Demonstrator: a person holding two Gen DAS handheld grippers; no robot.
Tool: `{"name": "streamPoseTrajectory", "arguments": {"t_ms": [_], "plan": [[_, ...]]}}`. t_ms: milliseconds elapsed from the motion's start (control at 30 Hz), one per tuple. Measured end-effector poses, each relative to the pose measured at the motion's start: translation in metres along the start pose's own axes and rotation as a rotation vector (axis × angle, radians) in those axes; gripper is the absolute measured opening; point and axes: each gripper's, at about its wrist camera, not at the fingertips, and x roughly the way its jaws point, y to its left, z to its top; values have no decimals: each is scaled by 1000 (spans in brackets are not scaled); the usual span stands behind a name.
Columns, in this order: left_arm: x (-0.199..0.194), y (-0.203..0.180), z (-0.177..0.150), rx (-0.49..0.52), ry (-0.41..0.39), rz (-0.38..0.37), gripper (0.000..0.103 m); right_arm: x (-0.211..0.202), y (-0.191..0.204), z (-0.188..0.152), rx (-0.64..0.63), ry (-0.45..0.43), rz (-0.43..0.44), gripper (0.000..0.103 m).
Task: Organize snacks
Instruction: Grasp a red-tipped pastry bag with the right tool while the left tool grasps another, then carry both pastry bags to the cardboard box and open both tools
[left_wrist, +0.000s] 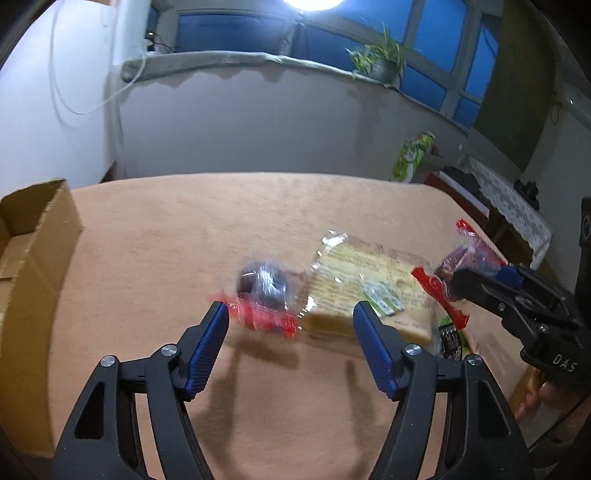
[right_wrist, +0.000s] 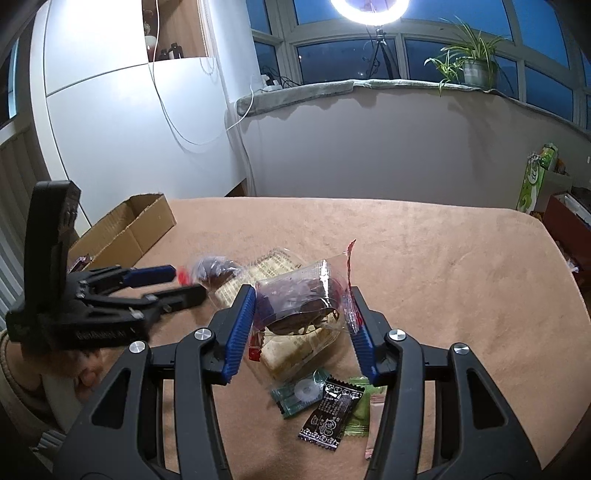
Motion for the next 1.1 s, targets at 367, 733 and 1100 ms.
{"name": "streamPoseTrajectory", "arguments": {"t_ms": [367, 733, 1100], "plan": [[28, 10, 12, 72, 38, 67, 69, 0, -5, -2, 17, 1, -4, 52], [49, 8, 6, 134, 94, 79, 67, -3, -3, -3, 23, -6, -3, 52], [40, 9, 7, 113, 74, 65, 36, -8, -1, -5, 26, -6, -13, 52]]}}
